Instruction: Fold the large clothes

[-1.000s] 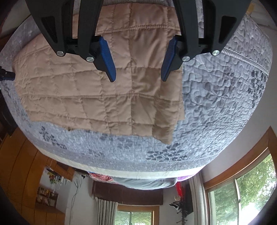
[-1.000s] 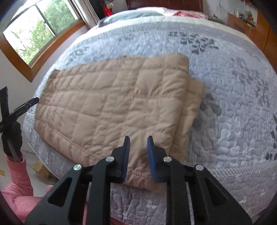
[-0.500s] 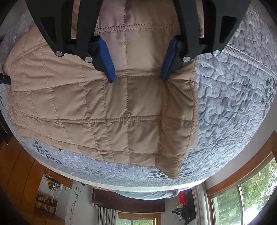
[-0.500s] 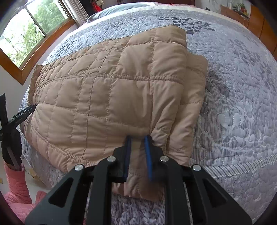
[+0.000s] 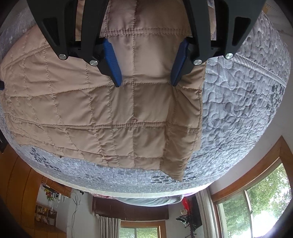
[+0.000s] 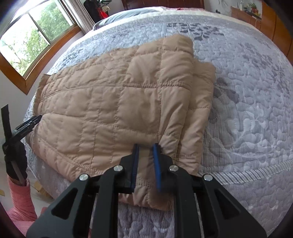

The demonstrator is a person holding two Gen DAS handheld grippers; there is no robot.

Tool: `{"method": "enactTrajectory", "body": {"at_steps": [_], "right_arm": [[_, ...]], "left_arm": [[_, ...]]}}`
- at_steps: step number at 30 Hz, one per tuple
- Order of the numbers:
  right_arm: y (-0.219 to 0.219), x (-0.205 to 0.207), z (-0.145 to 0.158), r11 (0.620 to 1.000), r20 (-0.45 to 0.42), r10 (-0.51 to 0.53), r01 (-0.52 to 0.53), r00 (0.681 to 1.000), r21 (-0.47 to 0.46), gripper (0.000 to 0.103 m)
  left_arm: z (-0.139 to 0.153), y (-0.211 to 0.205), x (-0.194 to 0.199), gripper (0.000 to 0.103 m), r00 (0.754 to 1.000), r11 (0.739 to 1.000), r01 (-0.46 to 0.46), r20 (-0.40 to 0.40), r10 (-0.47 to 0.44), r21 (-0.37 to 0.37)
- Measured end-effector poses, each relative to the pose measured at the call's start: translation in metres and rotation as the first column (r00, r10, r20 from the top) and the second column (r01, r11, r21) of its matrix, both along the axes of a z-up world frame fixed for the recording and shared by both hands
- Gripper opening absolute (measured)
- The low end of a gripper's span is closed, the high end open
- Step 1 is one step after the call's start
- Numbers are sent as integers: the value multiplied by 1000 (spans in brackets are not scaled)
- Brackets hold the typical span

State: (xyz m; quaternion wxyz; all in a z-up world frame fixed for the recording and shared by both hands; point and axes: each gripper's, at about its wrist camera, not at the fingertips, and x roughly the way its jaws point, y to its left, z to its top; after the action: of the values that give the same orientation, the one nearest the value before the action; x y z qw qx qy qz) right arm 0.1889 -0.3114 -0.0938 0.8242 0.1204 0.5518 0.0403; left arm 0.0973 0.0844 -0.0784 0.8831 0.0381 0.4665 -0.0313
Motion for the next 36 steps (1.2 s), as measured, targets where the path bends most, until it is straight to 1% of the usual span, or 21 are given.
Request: {"method": "enactTrajectory", "body": {"at_steps": [1, 3, 6, 9, 11, 13, 17, 19, 23, 25, 26, 27, 28, 29, 31, 32, 33, 34, 35, 36], "right_arm": [[1, -2, 4, 1000, 5, 6, -6, 1000, -1, 19], [1, -9, 14, 1000, 16, 18, -18, 1000, -8, 20], [0, -14, 17, 1000, 7, 28, -28, 1000, -3, 19], [-2, -18, 12, 1000, -10, 29, -29, 1000, -4, 14], [-4, -17, 6, 1000, -22, 27, -27, 999, 6, 14], [-7, -15, -4, 1000, -41, 20, -19, 999, 24, 11], [-9, -10, -16, 999, -52, 16, -14, 998, 39, 10], [-8, -11, -17, 999, -48, 17, -15, 999, 35, 10], [-6, -12, -17, 999, -43, 18, -16, 999, 29, 10], [-7, -11, -17, 999, -44, 14, -12, 999, 37, 10], [-7, -11, -18, 999, -44, 13, -11, 999, 39, 10], [-7, -12, -18, 999, -43, 13, -11, 999, 39, 10], [-7, -12, -18, 999, -42, 13, -11, 999, 39, 10], [-6, -12, -18, 999, -40, 13, -11, 999, 40, 10], [-7, -13, -18, 999, -39, 12, -10, 999, 44, 10], [-8, -13, -18, 999, -39, 12, -10, 999, 49, 10], [-9, -13, -18, 998, -40, 11, -9, 999, 55, 10], [-10, -13, -18, 998, -42, 11, -8, 999, 59, 10], [-10, -12, -18, 998, -44, 11, -9, 999, 64, 10], [-12, -12, -17, 998, -45, 13, -10, 999, 65, 10]], "left_arm": [[1, -1, -2, 56, 1000, 1000, -2, 5, 2, 7], [6, -3, -8, 56, 1000, 1000, -8, 19, 8, 30], [14, -7, -17, 57, 999, 999, -4, 35, 2, 44], [22, -9, -27, 57, 999, 999, 5, 48, -7, 37], [27, -10, -33, 57, 998, 999, 6, 58, -8, 34], [33, -10, -38, 58, 998, 1000, 5, 66, -7, 31], [38, -7, -47, 61, 998, 1000, 2, 65, -3, 23], [37, -2, -53, 62, 998, 1000, -13, 59, 11, 23], [32, 14, -63, 66, 998, 998, -62, 20, 62, -6], [27, 23, -69, 67, 995, 995, -94, -12, 94, -35], [24, 29, -73, 70, 993, 992, -114, -29, 112, -56], [20, 37, -76, 72, 989, 985, -143, -57, 138, -93], [16, 44, -79, 72, 985, 978, -166, -78, 157, -129], [9, 53, -83, 72, 977, 962, -198, -110, 180, -186], [-2, 71, -88, 72, 968, 919, -239, -149, 201, -313], [-8, 80, -89, 72, 963, 888, -260, -167, 211, -380], [-14, 88, -89, 72, 959, 848, -280, -181, 220, -451], [-18, 93, -87, 72, 956, 815, -289, -191, 222, -502], [-22, 99, -85, 72, 953, 772, -302, -200, 228, -559], [-23, 104, -83, 72, 951, 736, -310, -198, 239, -601]]}}
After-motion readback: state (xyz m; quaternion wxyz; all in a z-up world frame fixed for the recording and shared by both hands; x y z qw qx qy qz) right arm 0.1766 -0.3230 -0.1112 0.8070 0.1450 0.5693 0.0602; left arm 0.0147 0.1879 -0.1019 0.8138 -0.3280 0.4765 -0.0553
